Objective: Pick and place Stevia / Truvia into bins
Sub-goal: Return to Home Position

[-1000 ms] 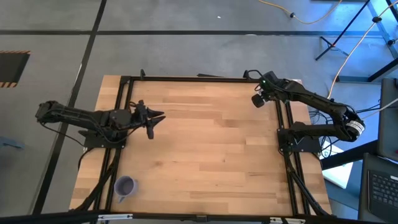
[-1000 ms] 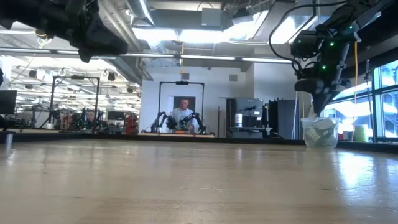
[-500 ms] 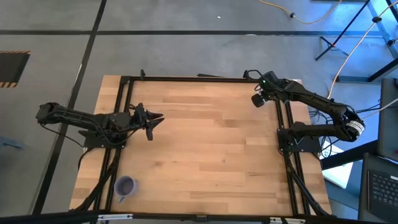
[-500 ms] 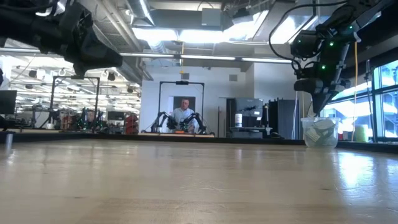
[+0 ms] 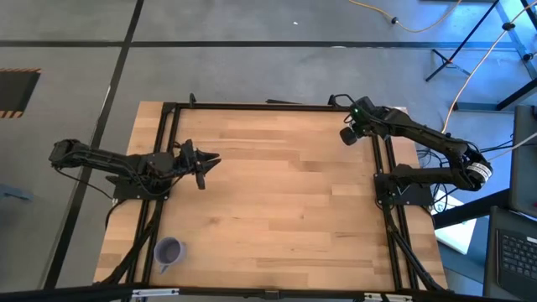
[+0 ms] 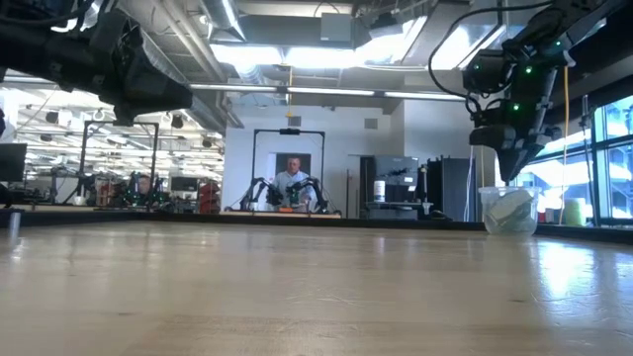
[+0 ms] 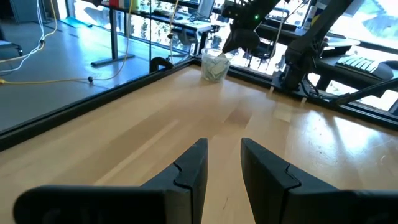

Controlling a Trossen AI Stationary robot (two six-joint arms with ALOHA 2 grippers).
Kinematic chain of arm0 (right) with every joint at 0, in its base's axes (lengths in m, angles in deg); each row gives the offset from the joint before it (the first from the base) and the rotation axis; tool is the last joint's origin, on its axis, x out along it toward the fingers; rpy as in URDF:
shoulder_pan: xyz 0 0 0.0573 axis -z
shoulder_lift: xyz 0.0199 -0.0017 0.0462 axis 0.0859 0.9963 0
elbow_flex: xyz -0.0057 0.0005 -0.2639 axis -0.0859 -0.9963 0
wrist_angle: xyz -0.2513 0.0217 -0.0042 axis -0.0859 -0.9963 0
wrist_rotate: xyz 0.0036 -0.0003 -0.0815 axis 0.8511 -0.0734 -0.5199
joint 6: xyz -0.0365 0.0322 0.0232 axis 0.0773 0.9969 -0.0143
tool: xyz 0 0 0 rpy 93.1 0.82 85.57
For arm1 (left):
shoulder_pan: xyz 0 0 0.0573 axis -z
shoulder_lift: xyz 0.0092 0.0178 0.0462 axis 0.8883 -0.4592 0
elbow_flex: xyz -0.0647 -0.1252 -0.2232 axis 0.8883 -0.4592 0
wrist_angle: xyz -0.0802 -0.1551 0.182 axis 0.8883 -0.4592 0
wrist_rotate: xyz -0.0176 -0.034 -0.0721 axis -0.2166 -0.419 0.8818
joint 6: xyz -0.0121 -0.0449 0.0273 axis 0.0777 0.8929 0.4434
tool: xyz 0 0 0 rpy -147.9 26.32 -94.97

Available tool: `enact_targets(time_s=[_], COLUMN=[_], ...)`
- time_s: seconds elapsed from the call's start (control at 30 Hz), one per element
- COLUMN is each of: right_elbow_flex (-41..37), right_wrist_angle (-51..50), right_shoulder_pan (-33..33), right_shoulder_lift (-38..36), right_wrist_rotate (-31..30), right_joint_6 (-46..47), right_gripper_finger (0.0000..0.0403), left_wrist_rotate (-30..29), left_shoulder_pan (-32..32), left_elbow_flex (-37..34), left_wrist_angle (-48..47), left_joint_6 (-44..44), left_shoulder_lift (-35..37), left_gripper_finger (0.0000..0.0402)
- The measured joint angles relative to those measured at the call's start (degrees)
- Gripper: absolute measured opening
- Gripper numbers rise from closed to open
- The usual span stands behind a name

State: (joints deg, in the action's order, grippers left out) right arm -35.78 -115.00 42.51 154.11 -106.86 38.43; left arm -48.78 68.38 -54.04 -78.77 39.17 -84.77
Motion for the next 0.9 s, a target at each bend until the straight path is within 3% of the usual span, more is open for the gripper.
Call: enact_targets(time_s=[0.2, 0.37, 0.53, 0.9], right_elbow_flex=[0.0, 0.4, -1.2, -13.4], right_wrist_angle=[0.1, 2.4, 4.6, 24.3], right_shoulder_pan=[0.0, -1.4, -7.8, -23.4], right_shoulder_lift=[0.0, -1.7, -6.6, -22.6], right_wrist_rotate=[-5.9, -6.0, -5.0, -4.5], right_joint_6=[0.0, 0.0, 2.0, 3.1], right_gripper_finger=[0.0083, 0.0084, 0.0084, 0.0084], left_wrist_rotate=[-0.2, -1.3, -3.3, -3.0], left_shoulder_pan=[0.0, 0.0, 0.0, 0.0], left_elbow_flex=[0.0, 0.0, 0.0, 0.0], left_wrist_angle=[-0.1, -0.2, -0.9, -9.4], left_joint_6=[-0.6, -2.6, -5.6, -9.1], left_shoulder_lift=[0.0, 1.2, 5.3, 16.0], left_gripper_finger=[0.0091, 0.0091, 0.0091, 0.0090])
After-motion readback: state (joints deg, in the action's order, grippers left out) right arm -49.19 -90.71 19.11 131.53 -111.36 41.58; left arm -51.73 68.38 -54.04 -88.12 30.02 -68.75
